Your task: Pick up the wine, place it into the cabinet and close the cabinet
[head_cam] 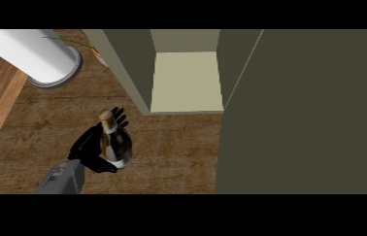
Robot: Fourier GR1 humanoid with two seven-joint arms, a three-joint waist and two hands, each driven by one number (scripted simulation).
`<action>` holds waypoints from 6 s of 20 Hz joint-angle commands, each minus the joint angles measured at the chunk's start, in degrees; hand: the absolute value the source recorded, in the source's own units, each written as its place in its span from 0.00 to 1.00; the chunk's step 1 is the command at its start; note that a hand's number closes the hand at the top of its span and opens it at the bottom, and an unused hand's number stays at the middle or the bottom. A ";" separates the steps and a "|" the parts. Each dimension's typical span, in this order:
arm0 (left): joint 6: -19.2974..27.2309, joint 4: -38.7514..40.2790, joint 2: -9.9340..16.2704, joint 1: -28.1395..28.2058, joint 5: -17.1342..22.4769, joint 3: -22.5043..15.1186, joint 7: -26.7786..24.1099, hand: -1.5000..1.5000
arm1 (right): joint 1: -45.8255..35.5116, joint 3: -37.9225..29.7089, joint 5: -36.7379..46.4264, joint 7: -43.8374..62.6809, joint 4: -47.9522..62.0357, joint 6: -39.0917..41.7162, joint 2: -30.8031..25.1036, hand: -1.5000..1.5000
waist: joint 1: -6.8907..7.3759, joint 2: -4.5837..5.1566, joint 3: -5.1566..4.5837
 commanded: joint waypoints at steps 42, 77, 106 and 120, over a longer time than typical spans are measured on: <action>48.21 -40.57 -11.74 8.85 -8.75 -12.28 6.73 1.00 | 6.06 -3.15 -4.99 1.66 -6.60 2.01 -0.96 0.00 | 1.28 -0.61 0.23; 77.03 -29.19 -11.45 -8.33 -17.49 -29.79 27.61 1.00 | 3.72 -2.93 -4.09 -3.75 0.02 6.51 1.01 0.00 | -3.98 0.66 0.21; 85.10 -21.84 -8.14 -13.95 -21.50 -23.30 24.98 1.00 | 6.88 -0.40 -5.25 -5.33 0.35 10.22 0.88 0.00 | -6.87 1.19 0.23; 89.24 -23.99 -8.88 -13.25 -28.15 -27.38 29.47 1.00 | 4.98 -0.89 -5.27 -6.46 2.09 11.87 0.90 0.00 | -8.25 1.44 0.30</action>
